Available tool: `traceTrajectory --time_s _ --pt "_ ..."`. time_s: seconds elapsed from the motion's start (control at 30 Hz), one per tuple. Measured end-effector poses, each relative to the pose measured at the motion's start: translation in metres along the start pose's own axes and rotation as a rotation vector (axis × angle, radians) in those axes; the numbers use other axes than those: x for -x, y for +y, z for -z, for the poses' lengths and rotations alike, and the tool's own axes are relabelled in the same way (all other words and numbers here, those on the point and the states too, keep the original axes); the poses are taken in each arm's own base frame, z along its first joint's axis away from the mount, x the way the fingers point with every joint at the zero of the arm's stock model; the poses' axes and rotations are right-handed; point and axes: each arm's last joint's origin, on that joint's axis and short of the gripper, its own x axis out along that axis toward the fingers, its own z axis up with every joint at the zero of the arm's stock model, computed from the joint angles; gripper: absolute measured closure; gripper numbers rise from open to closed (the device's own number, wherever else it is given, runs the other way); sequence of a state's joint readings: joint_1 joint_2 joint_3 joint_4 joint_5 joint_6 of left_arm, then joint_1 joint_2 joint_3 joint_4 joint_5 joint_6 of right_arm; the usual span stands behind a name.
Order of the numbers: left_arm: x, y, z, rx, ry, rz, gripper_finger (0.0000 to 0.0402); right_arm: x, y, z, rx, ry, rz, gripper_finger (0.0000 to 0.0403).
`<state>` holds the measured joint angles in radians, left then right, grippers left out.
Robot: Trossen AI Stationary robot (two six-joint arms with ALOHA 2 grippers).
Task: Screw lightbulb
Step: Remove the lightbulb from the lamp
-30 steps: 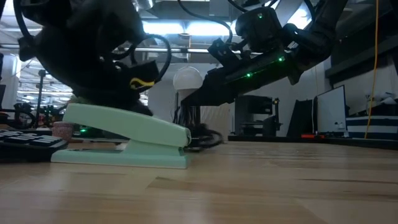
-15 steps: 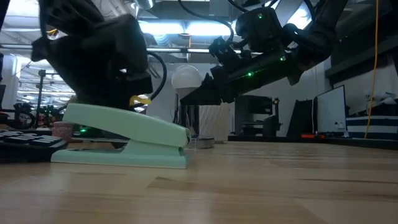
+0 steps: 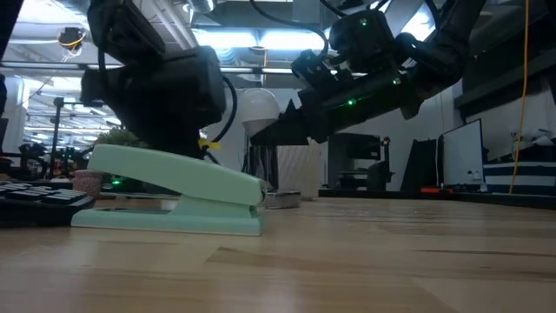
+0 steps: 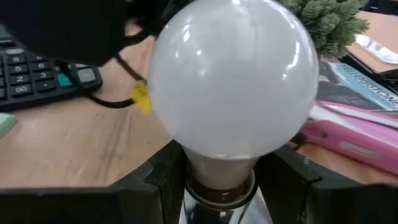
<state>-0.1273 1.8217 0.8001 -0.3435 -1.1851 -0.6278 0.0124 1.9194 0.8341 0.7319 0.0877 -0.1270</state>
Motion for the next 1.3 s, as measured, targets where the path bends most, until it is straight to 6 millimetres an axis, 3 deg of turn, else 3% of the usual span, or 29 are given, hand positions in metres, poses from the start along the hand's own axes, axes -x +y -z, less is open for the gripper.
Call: traceTrajectory --time_s 0.27,0.8,0.93,1.07,1.3 --pt "-0.011 0.009 -0.005 0.107 -0.089 -0.176 0.0401 0.000 0.002 0.000 0.000 -0.011 -0.060 0.0229" --pt "-0.036 0.022 -0.010 0.341 -0.070 -0.260 0.0401 0.000 0.005 -0.002 0.000 -0.039 -0.173 0.0229" --pt "-0.020 0.027 -0.018 0.368 -0.100 -0.218 0.0401 0.000 0.005 -0.002 -0.001 -0.041 -0.171 0.0229" --pt "0.009 0.037 -0.029 0.341 -0.138 -0.136 0.0401 0.000 0.005 -0.002 -0.002 -0.041 -0.161 0.0229" --pt "0.061 0.051 -0.041 0.276 -0.062 0.303 0.0401 0.000 0.004 -0.002 -0.003 -0.040 -0.124 0.0229"
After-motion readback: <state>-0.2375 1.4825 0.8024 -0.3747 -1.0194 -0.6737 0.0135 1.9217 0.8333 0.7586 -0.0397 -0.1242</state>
